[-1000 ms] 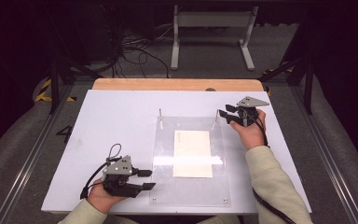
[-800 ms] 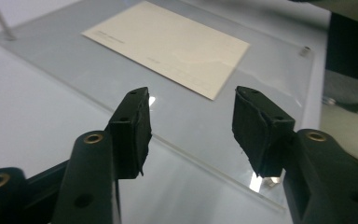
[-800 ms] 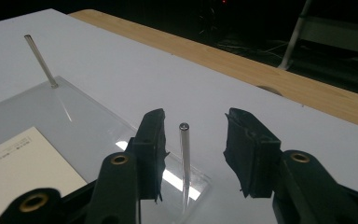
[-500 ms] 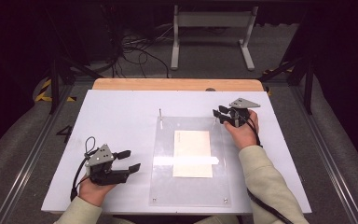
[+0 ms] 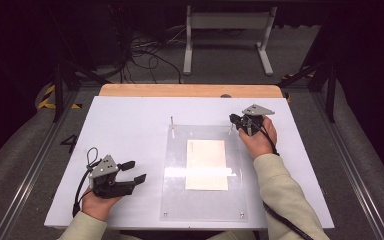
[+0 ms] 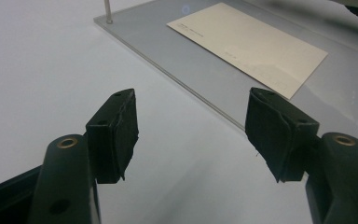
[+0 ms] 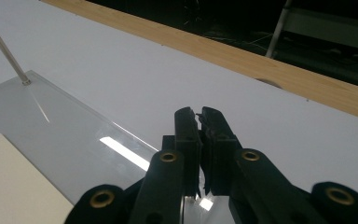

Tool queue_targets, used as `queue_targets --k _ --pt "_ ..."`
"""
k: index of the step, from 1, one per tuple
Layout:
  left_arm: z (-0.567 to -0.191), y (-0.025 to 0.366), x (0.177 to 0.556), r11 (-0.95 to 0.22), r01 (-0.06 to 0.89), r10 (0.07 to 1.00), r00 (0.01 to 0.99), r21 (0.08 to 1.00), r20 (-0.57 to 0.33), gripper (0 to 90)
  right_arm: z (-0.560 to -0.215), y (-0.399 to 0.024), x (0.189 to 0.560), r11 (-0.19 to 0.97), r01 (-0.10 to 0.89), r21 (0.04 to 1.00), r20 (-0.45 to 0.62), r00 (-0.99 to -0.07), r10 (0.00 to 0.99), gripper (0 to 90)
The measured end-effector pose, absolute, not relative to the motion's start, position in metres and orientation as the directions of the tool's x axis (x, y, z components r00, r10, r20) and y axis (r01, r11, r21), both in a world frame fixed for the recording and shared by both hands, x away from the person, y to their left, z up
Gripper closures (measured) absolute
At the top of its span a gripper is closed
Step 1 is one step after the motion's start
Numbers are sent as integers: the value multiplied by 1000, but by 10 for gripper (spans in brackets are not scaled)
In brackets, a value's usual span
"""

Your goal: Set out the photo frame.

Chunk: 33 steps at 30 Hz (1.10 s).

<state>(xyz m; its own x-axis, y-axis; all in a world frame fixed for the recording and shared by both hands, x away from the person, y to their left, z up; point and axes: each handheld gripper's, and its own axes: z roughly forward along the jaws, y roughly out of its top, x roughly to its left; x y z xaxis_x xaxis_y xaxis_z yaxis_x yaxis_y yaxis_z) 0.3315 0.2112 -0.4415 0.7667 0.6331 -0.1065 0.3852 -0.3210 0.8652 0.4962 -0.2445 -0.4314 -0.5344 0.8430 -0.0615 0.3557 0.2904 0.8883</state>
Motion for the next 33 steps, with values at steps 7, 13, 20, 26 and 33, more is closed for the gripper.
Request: queue_targets --k 7,13,20,26,33 --pt "-442 209 330 -339 378 629 772 862 -92 348 -434 -246 497 245 365 898 -26 -511 859 854" --pt "-442 208 329 -337 379 629 772 862 -93 349 -435 -244 499 226 381 897 -11 -491 871 855" --pt "-442 206 328 -350 369 619 781 861 -84 348 -434 -244 504 205 410 889 17 -477 879 855" --pt "-442 205 328 -343 355 600 795 870 -88 342 -436 -247 511 168 418 893 59 -477 877 854" --pt "-443 204 327 -360 334 600 798 871 -58 320 -436 -248 517 141 438 888 94 -472 877 854"
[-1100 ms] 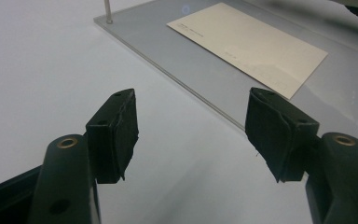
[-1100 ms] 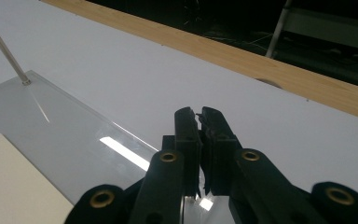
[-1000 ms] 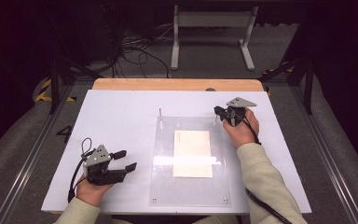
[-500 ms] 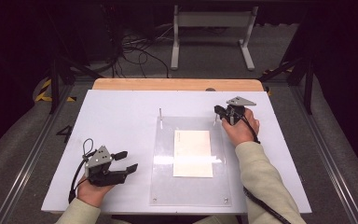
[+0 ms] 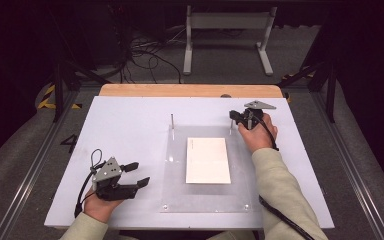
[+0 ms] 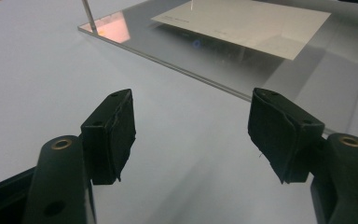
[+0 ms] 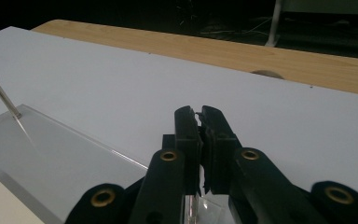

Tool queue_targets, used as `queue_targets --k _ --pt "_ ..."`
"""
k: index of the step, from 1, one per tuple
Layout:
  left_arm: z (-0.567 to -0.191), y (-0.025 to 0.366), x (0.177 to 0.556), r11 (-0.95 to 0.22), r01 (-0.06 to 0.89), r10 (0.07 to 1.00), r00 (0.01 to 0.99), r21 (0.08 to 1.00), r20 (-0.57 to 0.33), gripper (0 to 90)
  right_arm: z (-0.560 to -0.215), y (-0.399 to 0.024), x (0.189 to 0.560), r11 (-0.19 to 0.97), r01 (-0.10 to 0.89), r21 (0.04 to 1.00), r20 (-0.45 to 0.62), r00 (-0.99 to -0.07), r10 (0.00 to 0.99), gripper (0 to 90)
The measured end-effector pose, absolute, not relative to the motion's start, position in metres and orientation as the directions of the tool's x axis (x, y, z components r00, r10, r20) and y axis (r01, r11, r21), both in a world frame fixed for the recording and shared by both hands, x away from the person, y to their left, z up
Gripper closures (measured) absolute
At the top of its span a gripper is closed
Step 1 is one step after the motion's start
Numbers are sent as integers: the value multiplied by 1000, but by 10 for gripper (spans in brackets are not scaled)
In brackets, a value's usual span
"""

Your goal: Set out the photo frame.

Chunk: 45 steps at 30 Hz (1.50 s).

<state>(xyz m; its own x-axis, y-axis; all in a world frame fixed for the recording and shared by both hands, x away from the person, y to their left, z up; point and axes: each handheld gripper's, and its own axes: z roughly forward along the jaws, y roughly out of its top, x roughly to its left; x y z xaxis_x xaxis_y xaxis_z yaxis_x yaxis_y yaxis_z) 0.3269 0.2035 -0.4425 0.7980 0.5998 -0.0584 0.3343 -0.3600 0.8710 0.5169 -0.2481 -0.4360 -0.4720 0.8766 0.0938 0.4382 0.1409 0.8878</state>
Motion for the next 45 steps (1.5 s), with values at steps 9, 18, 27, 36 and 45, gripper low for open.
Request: queue_targets --k 9,18,27,36,45 --pt "-444 201 324 -382 294 588 809 876 -15 287 -437 -249 524 112 459 882 129 -462 877 853" --pt "-446 190 327 -383 219 538 843 897 24 166 -439 -250 530 61 479 876 181 -443 878 852" --pt "-441 178 332 -360 109 489 868 927 88 92 -440 -251 533 50 492 869 197 -437 878 852" --pt "-435 162 337 -355 18 439 886 935 150 79 -440 -250 533 51 495 867 195 -432 880 851" --pt "-429 143 334 -346 -15 382 911 938 156 86 -441 -250 533 43 498 866 203 -428 881 851"
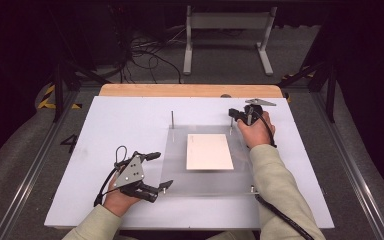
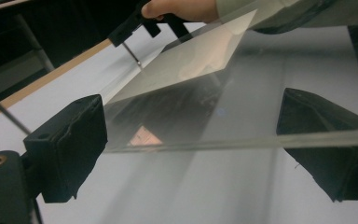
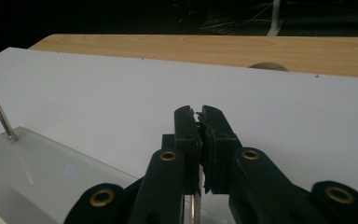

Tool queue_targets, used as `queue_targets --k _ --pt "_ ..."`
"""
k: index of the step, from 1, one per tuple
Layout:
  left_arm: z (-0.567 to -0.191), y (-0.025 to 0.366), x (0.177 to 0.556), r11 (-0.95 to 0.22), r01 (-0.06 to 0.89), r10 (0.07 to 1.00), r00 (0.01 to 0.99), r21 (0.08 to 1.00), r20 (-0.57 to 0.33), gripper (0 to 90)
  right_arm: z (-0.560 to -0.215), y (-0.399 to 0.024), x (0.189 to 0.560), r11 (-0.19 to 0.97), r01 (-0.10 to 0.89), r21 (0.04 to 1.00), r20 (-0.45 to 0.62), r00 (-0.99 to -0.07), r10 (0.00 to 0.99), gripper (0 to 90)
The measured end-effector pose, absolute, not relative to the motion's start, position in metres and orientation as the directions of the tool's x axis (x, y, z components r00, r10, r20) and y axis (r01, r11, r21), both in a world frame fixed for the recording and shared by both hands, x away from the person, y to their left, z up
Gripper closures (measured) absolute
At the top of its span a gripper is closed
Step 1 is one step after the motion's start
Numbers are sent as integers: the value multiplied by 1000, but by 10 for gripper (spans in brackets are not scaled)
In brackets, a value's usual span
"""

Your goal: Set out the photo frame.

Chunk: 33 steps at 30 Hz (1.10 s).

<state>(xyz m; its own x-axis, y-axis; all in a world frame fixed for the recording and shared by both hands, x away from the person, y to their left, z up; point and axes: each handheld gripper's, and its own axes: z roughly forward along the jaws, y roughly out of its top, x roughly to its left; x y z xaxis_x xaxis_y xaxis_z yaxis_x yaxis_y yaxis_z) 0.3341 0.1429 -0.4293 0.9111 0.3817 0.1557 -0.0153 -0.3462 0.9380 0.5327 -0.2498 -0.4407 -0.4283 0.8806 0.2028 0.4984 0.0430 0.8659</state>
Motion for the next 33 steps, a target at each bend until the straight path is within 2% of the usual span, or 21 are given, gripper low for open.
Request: queue_targets --k 11,13,14,17,21,33 --pt "-430 128 333 -356 -58 341 921 933 187 152 -442 -250 533 40 499 866 207 -429 879 850" --pt "-430 128 332 -360 -73 338 919 930 203 229 -442 -250 533 37 498 867 209 -429 879 850" --pt "-430 128 332 -362 -85 334 918 928 214 229 -442 -250 533 35 498 867 210 -429 879 850" --pt "-431 128 330 -374 -105 335 911 922 240 449 -442 -250 533 35 498 866 211 -429 878 849" --pt "-429 128 327 -373 -144 353 892 917 284 536 -443 -251 532 32 500 866 216 -429 877 849" --pt "-427 130 327 -392 -155 350 886 907 303 566 -440 -251 531 41 514 857 220 -435 873 844"
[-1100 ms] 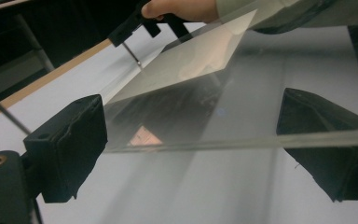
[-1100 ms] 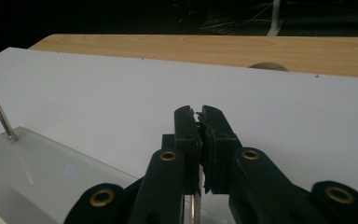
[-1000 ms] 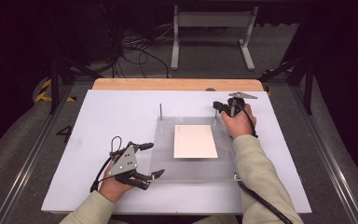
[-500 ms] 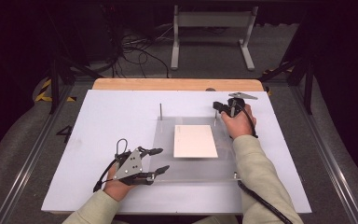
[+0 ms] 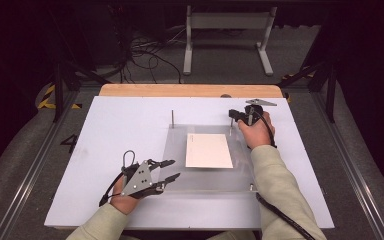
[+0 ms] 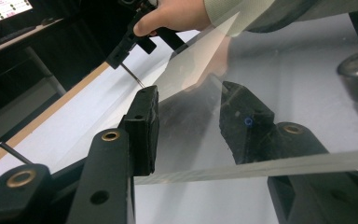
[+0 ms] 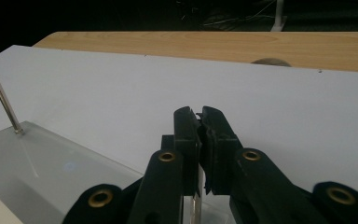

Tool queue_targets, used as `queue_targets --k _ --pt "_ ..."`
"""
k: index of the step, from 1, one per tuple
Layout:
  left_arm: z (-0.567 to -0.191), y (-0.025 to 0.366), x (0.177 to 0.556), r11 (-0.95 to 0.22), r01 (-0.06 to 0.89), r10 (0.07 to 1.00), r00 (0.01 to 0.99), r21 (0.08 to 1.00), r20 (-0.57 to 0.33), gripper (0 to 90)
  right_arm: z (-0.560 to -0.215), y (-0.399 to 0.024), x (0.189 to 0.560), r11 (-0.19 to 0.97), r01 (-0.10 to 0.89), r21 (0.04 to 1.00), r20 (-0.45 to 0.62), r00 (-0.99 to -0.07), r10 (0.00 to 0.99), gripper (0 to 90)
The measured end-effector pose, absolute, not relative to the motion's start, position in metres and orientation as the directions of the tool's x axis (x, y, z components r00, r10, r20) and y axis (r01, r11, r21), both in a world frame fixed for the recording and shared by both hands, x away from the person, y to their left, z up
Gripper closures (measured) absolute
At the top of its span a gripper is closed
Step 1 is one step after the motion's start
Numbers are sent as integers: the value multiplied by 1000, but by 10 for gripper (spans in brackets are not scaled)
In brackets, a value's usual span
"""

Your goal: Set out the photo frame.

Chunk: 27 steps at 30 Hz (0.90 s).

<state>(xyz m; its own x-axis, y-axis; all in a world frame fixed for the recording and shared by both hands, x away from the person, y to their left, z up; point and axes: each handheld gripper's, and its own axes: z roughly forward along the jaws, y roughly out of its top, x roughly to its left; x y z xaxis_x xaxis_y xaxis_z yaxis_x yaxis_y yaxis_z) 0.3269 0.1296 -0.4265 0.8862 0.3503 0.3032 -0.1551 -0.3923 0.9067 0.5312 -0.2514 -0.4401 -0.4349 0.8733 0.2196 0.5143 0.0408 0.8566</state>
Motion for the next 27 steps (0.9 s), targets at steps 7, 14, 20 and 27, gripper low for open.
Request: queue_targets --k 7,14,20,27 --pt "-424 131 328 -393 -146 353 888 908 295 567 -433 -255 525 45 500 865 203 -430 880 746" --pt "-420 131 330 -395 -138 356 888 908 290 569 -418 -264 506 118 424 898 116 -486 866 628" --pt "-416 131 331 -395 -131 357 890 909 284 573 -403 -274 477 174 337 925 48 -559 828 539" --pt "-412 130 333 -403 -125 354 892 907 280 575 -391 -284 439 177 237 955 5 -610 792 481"
